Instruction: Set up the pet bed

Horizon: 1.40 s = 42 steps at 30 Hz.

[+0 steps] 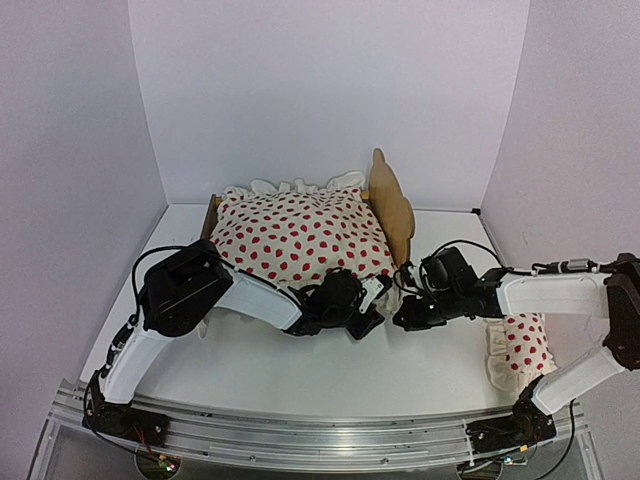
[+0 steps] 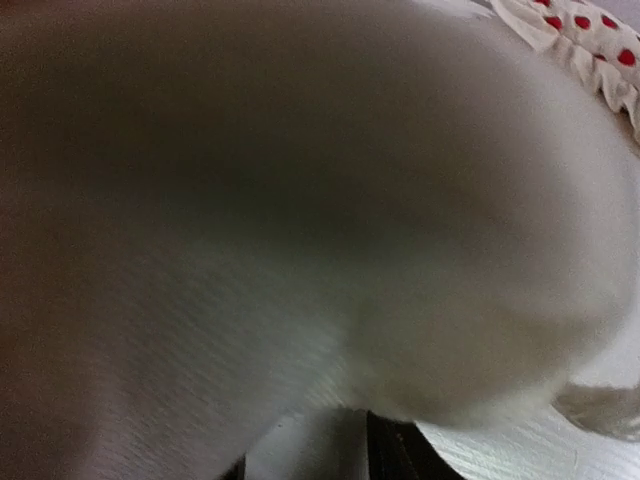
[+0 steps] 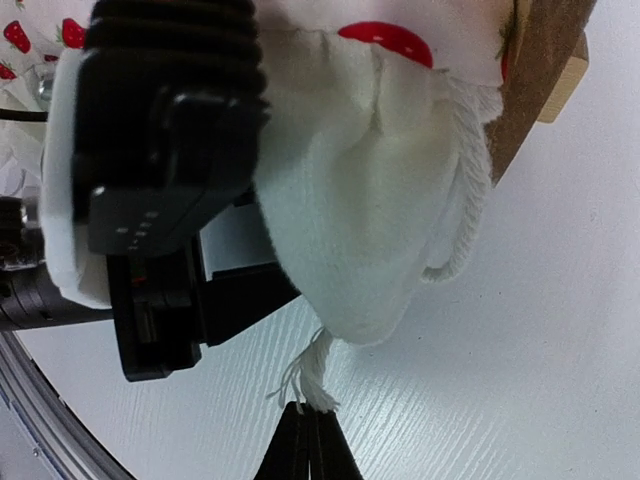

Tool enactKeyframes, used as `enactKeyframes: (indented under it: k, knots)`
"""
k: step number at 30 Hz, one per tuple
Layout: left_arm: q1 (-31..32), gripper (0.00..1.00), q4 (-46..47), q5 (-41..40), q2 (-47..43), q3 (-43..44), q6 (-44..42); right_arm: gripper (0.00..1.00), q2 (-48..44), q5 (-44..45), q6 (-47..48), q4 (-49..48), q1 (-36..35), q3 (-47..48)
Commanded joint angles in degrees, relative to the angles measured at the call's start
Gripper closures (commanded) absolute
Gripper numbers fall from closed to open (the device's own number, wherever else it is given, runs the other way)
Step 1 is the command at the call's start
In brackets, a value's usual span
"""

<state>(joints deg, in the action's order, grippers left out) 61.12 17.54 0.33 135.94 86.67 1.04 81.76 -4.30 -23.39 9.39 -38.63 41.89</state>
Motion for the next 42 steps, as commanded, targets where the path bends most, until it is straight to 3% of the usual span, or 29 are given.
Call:
enactKeyframes:
  k: [1,4,8,12,20,32,38,42]
  knots:
    - [-0.5,0.65,-1.5,-6.2,3.1,2.5,6.7,1.00,0.3,-2.8,1.6,1.4,0.2,2.6]
    - [-0.6,0.75,-0.4,-8.2,4.5,3.6,6.6,1.00,0.4,-2.9,1.7,1.4,0.5,2.7]
    - [-0.6,0.99,2.8,-6.6,5.1,3.7,5.5,1.00,0.3,-3.0,1.3,1.5,1.2,2.5]
    - [-0.9,1.00,0.1,-4.3,2.9,1.6,5.5,1.00,-1.5,-1.6,2.1,4.2,3.0,4.1]
    - [-1.8,1.00,-7.6,4.0,-7.4,-10.9,6.2,1.00,-4.8,3.4,9.0,14.3,7.4,13.7]
    - [-2.1,1.00,-16.6,12.6,-12.4,-18.0,6.2,1.00,-5.0,6.1,15.1,17.5,8.4,24.5]
    - [-2.1,1.00,-11.1,14.4,-11.8,-16.4,6.1,0.97,-4.6,-1.0,12.3,12.5,8.4,10.2]
    - [-2.1,1.00,-9.5,13.9,-11.2,-15.7,5.4,0.78,-6.3,-4.3,10.8,-2.0,8.4,-2.9]
